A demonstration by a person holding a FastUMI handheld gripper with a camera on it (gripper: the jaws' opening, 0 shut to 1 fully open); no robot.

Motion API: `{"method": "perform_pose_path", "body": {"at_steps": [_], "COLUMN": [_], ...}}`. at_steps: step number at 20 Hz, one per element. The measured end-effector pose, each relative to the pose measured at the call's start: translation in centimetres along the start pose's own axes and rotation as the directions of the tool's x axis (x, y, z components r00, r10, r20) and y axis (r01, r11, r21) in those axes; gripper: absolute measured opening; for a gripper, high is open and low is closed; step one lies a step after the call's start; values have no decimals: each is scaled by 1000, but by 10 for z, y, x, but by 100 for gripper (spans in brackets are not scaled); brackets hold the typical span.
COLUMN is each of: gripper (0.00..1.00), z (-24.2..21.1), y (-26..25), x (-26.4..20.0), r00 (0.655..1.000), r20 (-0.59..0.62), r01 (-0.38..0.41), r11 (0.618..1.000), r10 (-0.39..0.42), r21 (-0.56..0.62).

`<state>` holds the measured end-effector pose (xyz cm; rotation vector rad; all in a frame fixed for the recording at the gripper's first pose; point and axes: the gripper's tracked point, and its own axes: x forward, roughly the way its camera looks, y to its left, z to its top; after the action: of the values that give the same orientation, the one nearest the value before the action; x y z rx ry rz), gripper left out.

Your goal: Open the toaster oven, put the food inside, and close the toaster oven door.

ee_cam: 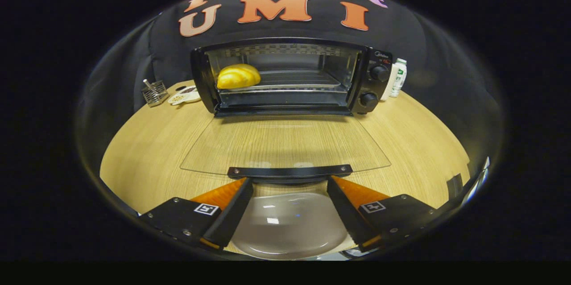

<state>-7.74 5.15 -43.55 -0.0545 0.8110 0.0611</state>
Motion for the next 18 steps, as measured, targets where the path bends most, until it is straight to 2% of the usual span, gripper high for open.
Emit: {"method": "perform_pose_path", "body": {"at_steps": [5, 18], "gripper": [99, 99], "z": [19, 103], "y": [1, -3], "x": [-16, -44], "r00": [999, 982], "r20": [37, 188], "r01": [-15, -42], "r11": [1000, 995], "r10": [14, 23], "r21": [27, 94]}}
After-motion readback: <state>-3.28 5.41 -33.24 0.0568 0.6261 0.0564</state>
